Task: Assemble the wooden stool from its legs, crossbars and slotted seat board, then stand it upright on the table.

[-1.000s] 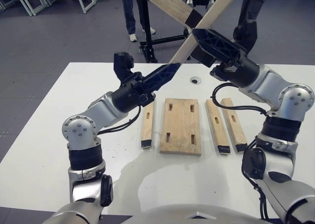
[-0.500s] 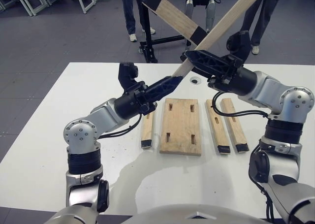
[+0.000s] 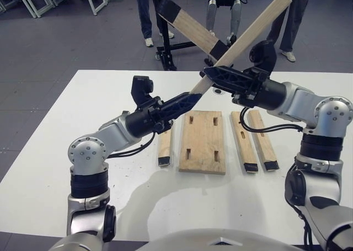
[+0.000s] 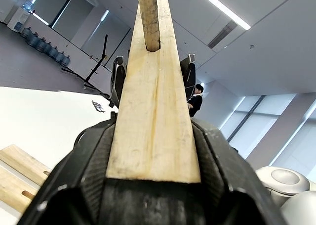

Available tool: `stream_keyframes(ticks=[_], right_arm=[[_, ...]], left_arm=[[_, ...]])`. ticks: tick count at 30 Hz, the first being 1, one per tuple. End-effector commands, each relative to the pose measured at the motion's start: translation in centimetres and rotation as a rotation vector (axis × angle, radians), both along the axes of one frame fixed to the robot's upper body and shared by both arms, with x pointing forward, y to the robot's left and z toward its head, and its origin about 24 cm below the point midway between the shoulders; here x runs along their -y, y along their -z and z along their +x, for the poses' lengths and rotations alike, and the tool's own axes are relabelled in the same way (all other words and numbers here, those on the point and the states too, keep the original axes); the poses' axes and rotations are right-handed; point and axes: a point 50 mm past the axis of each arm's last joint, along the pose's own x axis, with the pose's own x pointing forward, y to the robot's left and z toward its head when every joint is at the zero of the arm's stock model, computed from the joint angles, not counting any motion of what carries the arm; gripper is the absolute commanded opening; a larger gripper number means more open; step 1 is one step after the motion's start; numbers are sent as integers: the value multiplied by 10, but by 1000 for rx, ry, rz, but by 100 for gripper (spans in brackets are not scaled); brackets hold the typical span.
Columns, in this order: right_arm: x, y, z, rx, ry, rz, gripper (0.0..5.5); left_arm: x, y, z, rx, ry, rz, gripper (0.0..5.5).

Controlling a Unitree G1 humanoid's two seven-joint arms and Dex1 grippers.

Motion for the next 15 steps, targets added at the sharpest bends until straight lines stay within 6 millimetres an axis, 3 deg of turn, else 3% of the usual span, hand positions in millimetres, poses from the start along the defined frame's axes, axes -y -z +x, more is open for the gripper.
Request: stream_keyframes(ticks=[1,6,13,15], right_arm=[[8,0,-2,4,-3,20,210],[9,4,-1,-3,20,5,207],[17,13,0,-5,59,-44,207],[26,12,3,10,99,-63,207]], left_arm=[[-7,2,6,-24,-67,31,274],[-8,2,1,-20,-44,42,369],[-47,-28,5,54,-116,-13,494],[-59,-30,9,102,-232,125,535]])
